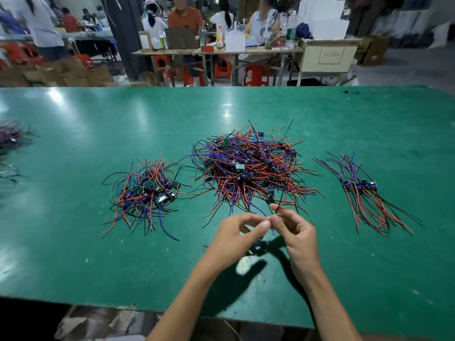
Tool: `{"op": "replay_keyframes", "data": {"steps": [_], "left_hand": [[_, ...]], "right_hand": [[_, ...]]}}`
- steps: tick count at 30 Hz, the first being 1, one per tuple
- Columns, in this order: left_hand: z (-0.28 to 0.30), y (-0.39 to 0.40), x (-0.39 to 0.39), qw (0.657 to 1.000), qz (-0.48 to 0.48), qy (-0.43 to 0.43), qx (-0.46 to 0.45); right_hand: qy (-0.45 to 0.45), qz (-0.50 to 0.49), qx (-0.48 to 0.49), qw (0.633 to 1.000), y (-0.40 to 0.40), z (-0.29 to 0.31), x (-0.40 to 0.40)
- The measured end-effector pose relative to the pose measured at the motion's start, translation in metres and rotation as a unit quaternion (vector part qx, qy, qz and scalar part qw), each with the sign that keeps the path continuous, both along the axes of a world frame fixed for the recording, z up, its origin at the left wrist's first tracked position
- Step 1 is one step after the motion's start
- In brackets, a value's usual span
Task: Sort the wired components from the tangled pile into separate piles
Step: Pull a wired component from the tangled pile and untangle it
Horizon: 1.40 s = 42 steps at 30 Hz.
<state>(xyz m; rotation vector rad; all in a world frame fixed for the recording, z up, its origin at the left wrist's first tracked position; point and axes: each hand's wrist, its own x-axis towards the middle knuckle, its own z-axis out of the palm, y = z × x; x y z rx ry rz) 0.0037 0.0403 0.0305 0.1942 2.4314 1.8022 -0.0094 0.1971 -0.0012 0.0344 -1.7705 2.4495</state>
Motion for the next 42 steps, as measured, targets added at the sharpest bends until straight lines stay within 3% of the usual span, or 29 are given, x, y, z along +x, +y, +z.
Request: {"op": "replay_keyframes", "data": {"steps": [4,7,12,18,23,35,42], "left_hand": [[-0.007,0.007,-0.009,0.997,-0.006,-0.05,0.055],[-0.015,0.013,-0.008,0.99,0.014,-0.075,0.122],[-0.026,0.014,-0.003,0.984,0.036,-0.082,0.154],[-0.034,0.021,-0.004,0.988,0.053,-0.047,0.134],[-0.043,0.024,-0.006,0.997,0.048,0.025,0.052],[-0.043,0.026,-0.001,0.998,0.011,0.053,-0.009],[-0.045,0.026,-0.002,0.997,0.002,0.061,-0.04]], "right_hand": [[-0.012,-0.015,-0.017,1.0,0.003,-0.002,-0.001],[0.0,-0.026,0.037,0.999,-0.001,-0.002,-0.001],[0.006,-0.036,0.176,0.984,-0.004,-0.013,-0.005],[0.012,-0.006,0.23,0.973,-0.012,-0.015,-0.004],[-0.023,-0.027,0.199,0.979,-0.017,-0.016,-0.008],[-0.138,-0.105,0.105,0.979,0.0,0.02,-0.048],[-0.246,-0.069,-0.048,0.966,0.004,0.032,-0.061]]}}
